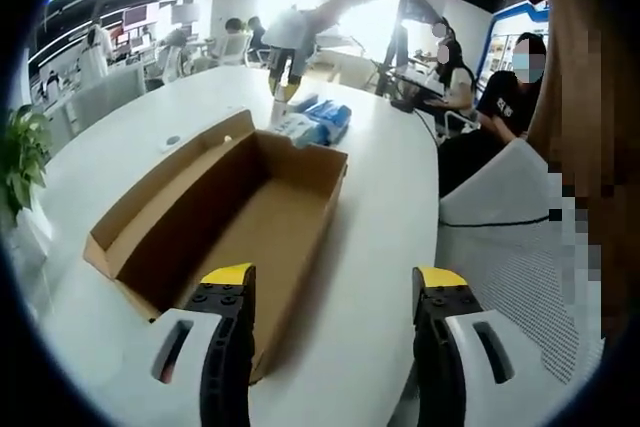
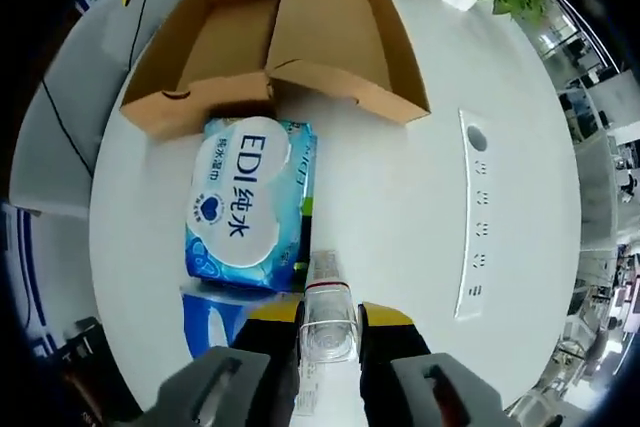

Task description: Operate the shoe box by opening the lid, removing the specified soft item, and placing it in the target area until the item is outside and the box remains undamaged.

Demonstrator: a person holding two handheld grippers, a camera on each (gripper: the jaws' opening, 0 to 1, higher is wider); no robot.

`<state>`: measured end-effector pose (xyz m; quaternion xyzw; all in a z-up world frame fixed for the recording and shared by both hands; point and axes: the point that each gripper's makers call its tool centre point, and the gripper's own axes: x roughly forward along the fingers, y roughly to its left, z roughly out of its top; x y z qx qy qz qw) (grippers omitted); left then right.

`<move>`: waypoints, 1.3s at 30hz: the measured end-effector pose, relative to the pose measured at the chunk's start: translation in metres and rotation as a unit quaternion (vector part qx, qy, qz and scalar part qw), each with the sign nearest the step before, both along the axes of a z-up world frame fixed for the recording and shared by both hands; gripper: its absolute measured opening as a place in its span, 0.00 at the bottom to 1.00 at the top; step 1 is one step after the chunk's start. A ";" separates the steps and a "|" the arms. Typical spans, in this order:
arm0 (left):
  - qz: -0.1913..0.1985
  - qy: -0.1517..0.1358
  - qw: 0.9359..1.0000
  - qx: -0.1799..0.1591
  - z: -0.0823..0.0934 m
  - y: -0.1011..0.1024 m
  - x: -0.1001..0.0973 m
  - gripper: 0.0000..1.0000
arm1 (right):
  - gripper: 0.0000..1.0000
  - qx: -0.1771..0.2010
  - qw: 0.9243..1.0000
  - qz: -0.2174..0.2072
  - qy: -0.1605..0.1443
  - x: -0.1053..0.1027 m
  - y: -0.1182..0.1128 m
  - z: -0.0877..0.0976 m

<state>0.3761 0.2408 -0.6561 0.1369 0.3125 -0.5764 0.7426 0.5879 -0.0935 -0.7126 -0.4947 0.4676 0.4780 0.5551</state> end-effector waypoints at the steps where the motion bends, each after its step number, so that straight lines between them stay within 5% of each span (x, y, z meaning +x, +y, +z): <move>1: 0.000 0.001 1.000 0.001 0.000 0.000 0.000 0.63 | 0.17 -0.003 1.000 0.001 0.001 0.000 0.000 0.000; 21: -0.004 0.003 1.000 -0.004 -0.001 -0.002 0.002 0.63 | 0.18 -0.003 0.999 -0.043 0.026 0.011 -0.001 -0.003; 39: -0.003 0.008 1.000 -0.002 -0.005 0.003 0.000 0.63 | 0.18 -0.003 0.999 -0.039 0.026 0.008 0.006 -0.004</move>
